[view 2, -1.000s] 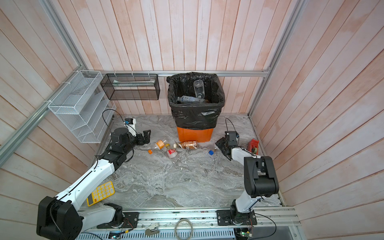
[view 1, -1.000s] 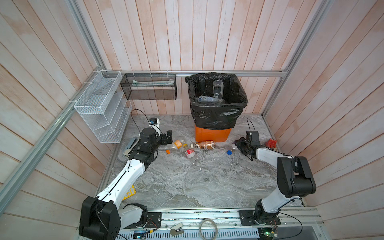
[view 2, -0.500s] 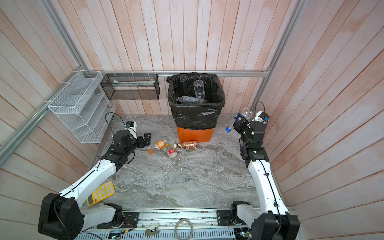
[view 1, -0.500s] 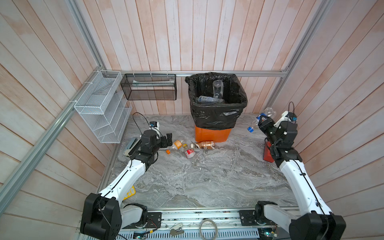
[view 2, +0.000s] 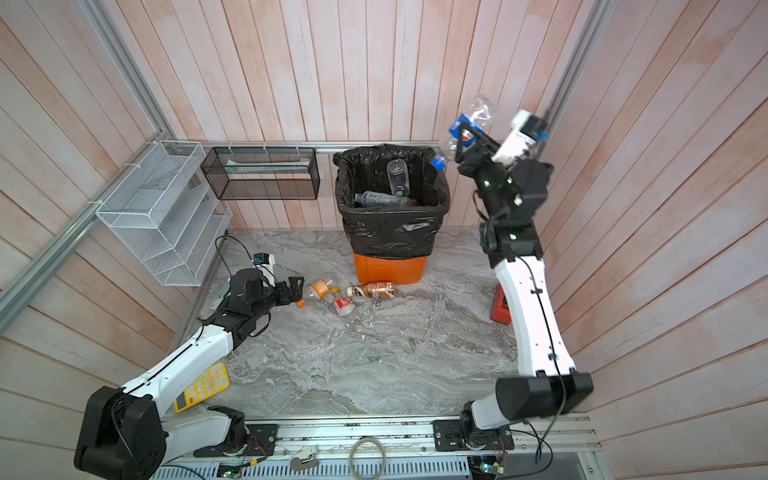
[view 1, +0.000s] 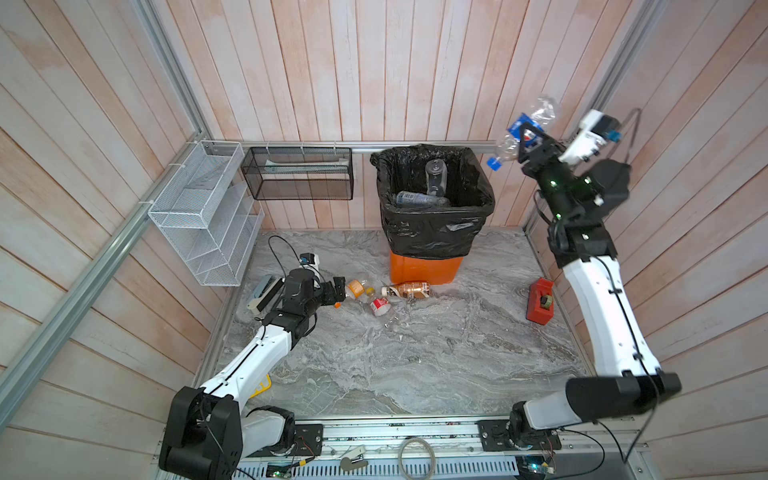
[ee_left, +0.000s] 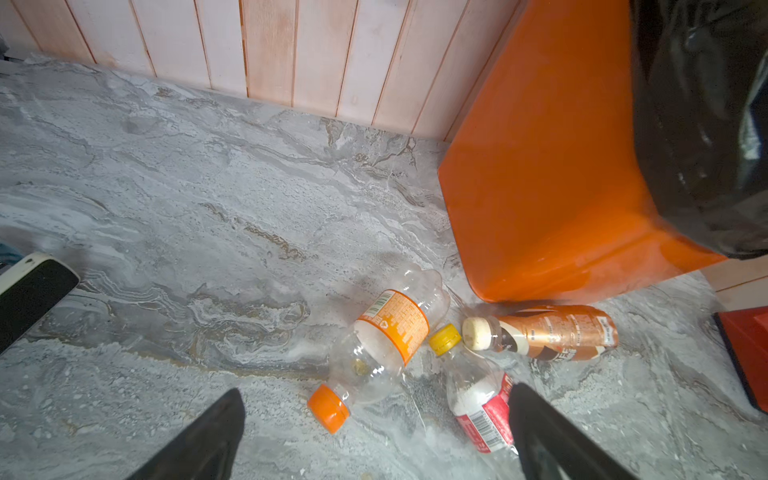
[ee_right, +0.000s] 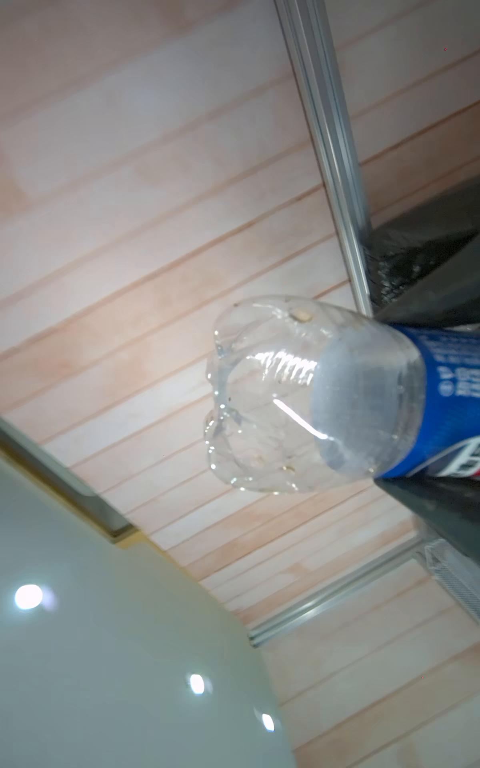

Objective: Throw the plastic bottles in the bin
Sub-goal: 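Lift the Pepsi bottle with the right gripper and drop it into the bin, then lower the left gripper and grasp the clear red-labelled Coca-Cola bottle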

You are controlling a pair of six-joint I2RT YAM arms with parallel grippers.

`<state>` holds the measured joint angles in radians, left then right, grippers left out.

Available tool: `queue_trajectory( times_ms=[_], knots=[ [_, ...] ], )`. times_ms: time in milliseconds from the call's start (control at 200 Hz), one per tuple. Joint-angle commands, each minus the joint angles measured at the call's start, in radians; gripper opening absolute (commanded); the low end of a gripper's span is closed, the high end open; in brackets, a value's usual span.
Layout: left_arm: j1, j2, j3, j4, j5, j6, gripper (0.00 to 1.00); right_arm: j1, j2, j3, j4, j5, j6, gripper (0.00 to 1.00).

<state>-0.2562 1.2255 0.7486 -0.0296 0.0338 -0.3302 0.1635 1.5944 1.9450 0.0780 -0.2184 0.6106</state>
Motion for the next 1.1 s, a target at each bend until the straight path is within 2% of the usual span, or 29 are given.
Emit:
queue_trajectory(
  times_ms=[0,110,195,355,760,900,1095],
  knots=[
    [0.001,-0.012,0.009,-0.006,0.016,-0.026,1.0,0.047,0.175,0.22,-0.346,-0.06,-0.128,0.68],
    [-0.013,-0.038,0.004,-0.016,-0.014,-0.024,1.0,0.047,0.14,0.185,-0.281,0.018,-0.143,0.84],
    [-0.025,-0.053,-0.002,-0.023,-0.039,-0.031,1.0,0.047,0.097,0.157,-0.242,0.062,-0.161,0.91],
    [-0.062,-0.063,-0.012,-0.027,-0.077,-0.047,1.0,0.036,0.043,0.121,-0.247,0.11,-0.19,0.92],
    [-0.157,-0.028,-0.027,-0.056,-0.087,-0.129,1.0,-0.031,-0.08,-0.11,-0.15,0.09,-0.139,0.92],
    [-0.215,0.031,-0.002,-0.071,-0.087,-0.154,1.0,-0.057,-0.14,-0.243,-0.126,0.119,-0.132,0.93],
    [-0.286,0.16,0.071,-0.113,-0.085,-0.177,1.0,-0.114,-0.258,-0.51,-0.075,0.138,-0.084,0.94]
  ],
)
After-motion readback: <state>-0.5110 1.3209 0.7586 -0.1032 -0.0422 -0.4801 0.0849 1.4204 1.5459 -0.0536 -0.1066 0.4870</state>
